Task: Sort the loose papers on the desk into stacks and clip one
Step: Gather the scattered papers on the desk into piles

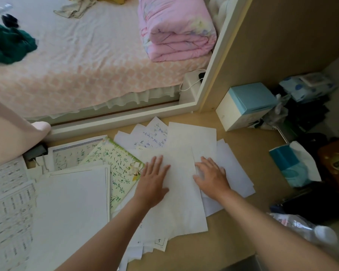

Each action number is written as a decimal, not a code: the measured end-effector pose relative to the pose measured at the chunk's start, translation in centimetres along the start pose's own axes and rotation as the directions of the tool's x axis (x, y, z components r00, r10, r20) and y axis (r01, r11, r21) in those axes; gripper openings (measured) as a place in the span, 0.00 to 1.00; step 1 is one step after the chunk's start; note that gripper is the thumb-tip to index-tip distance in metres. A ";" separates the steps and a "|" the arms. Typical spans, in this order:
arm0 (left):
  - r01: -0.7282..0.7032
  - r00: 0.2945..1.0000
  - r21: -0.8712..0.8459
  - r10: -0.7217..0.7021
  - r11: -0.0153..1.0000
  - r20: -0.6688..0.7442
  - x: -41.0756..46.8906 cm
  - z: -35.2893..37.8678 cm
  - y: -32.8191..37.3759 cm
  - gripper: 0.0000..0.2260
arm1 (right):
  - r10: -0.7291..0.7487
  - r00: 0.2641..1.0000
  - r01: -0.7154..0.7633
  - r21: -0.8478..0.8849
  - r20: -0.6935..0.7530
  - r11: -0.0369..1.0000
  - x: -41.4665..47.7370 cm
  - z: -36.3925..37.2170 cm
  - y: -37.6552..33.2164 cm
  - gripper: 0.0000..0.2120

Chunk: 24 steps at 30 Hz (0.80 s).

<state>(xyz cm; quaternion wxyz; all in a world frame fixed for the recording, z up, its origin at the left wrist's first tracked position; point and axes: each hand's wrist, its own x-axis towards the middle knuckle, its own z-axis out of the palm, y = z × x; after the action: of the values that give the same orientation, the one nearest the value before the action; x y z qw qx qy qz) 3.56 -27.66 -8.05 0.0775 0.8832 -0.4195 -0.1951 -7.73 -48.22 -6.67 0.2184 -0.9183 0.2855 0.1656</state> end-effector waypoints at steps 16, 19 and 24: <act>0.404 0.914 -0.093 -0.404 0.910 0.027 4.1 -0.5 0.3 0.50 | 0.614 0.789 -0.536 0.517 0.025 0.667 2.2 -1.9 -0.7 0.50; 0.250 0.968 -0.001 -0.250 0.968 -0.025 4.4 -0.8 0.1 0.44 | 0.630 0.768 -0.552 0.620 0.117 0.558 2.8 -2.3 -1.3 0.47; -0.010 0.999 0.034 0.008 0.999 0.050 6.5 -3.4 -3.1 0.42 | 0.580 0.807 -0.508 0.634 0.114 0.583 2.8 -2.0 -1.0 0.14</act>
<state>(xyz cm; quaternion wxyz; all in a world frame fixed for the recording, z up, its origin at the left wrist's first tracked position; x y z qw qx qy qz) 10.83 -30.80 -7.64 0.0526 0.8773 -0.4287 -0.2093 -4.59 -49.67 -5.88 0.4393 -0.6629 0.6024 0.0690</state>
